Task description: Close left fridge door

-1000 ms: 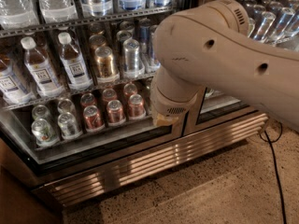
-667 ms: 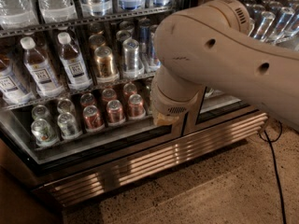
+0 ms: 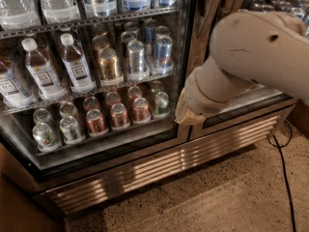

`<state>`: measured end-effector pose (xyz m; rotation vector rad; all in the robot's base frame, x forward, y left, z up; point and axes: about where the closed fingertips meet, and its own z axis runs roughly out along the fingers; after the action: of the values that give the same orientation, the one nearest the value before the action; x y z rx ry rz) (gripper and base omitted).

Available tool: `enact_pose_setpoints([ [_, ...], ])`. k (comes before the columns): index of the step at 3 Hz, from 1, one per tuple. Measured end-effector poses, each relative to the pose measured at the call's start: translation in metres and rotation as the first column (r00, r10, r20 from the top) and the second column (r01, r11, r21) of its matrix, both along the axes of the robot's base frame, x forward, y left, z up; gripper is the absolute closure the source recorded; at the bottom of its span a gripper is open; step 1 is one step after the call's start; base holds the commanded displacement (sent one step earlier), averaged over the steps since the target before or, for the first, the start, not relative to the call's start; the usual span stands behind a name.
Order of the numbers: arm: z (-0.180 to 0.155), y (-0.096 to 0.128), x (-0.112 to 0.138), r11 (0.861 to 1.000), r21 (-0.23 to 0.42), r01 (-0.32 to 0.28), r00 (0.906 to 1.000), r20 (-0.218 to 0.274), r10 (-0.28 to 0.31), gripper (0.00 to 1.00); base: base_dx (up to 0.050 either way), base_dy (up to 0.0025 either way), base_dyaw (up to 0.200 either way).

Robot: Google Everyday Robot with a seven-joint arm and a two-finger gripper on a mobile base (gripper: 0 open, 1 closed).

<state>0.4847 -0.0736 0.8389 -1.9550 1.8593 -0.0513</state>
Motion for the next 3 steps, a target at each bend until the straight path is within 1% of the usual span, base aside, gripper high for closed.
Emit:
enact_pose_setpoints([
  [1, -0.001, -0.023, 0.009, 0.99, 0.144, 0.009, 0.9997, 0.022, -0.013, 1.0, 0.0, 0.0, 0.0],
  [2, 0.004, -0.011, 0.003, 0.981, 0.189, -0.041, 0.9989, 0.029, 0.036, 1.0, 0.0, 0.0, 0.0],
  [3, 0.004, -0.011, 0.003, 0.981, 0.189, -0.041, 0.9989, 0.029, 0.036, 1.0, -0.05, -0.00005, 0.0],
])
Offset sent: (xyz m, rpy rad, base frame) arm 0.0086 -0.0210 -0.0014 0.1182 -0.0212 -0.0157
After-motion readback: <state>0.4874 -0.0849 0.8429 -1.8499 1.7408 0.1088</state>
